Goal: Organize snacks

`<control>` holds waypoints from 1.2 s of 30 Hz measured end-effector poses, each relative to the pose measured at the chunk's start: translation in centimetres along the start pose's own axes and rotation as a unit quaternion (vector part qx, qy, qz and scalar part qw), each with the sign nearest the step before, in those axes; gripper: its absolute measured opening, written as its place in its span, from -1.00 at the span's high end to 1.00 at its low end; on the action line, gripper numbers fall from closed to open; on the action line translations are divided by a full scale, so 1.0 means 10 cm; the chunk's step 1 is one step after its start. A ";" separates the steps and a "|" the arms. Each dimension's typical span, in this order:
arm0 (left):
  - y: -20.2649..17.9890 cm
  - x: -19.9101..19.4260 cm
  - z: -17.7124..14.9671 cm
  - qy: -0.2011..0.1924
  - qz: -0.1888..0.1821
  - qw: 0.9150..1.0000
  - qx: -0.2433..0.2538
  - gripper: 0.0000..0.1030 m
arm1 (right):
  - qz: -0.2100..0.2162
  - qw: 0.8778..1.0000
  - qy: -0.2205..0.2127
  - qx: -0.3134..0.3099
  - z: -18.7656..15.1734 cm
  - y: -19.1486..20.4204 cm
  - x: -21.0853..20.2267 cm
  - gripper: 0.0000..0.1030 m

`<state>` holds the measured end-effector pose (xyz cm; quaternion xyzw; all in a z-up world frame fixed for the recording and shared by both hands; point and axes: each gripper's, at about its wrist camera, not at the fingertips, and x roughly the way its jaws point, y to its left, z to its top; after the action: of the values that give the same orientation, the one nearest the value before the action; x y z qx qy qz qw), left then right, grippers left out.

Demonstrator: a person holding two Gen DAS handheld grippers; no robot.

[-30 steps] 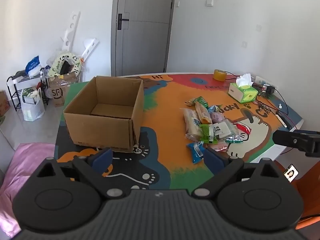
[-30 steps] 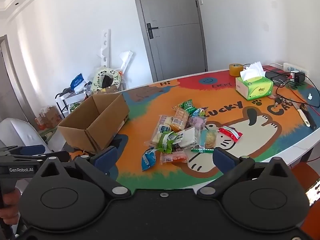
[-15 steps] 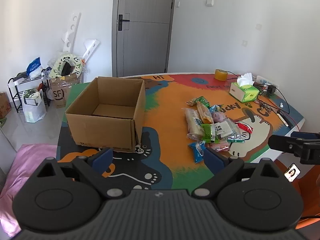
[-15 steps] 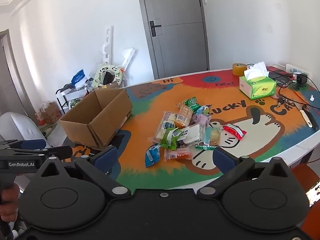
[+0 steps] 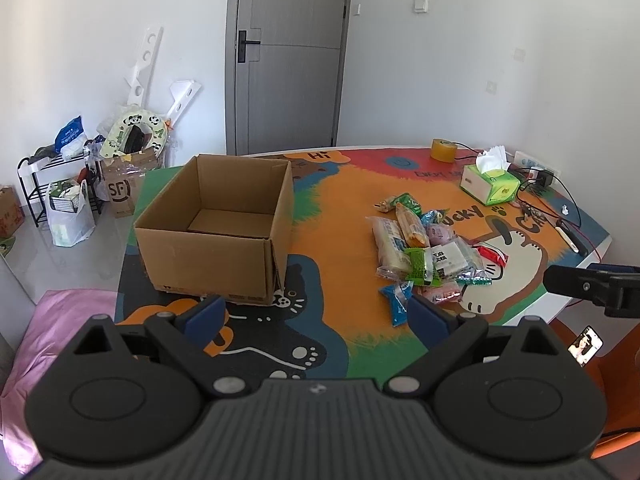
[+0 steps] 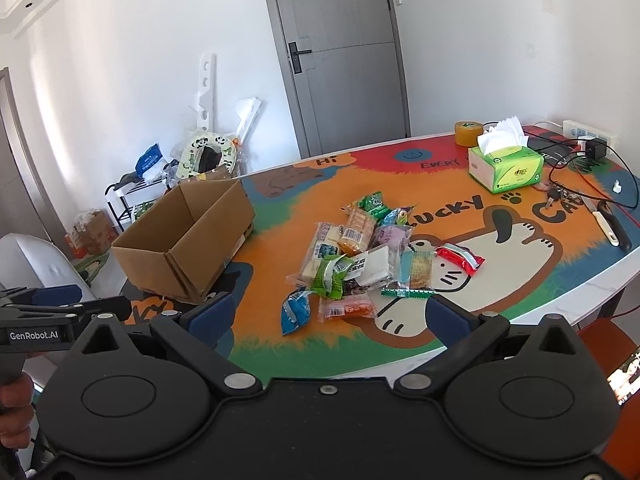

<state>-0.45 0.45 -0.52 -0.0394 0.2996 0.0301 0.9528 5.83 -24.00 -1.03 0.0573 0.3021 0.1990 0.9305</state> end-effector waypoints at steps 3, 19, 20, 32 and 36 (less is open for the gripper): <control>0.00 0.00 0.00 0.000 0.000 1.000 -0.001 -0.88 | 0.001 1.000 0.000 -0.002 0.01 0.00 0.00 -1.00; 0.01 0.01 -0.01 0.001 0.002 1.000 -0.004 -0.88 | 0.003 1.000 0.001 -0.005 -0.01 0.03 0.00 -1.00; 0.01 0.01 -0.01 0.001 0.001 1.000 -0.004 -0.88 | 0.003 1.000 0.002 -0.004 -0.01 0.03 0.00 -1.00; 0.01 0.01 -0.01 0.001 0.001 1.000 -0.003 -0.88 | 0.003 1.000 0.000 -0.005 -0.01 0.04 -0.01 -1.00; 0.02 0.01 -0.02 0.001 0.000 1.000 -0.003 -0.88 | 0.005 1.000 0.000 -0.007 -0.01 0.03 -0.01 -1.00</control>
<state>-0.46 0.62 -0.77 -0.0424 0.3009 0.0311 0.9522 5.60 -23.70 -1.03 0.0528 0.3006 0.2058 0.9298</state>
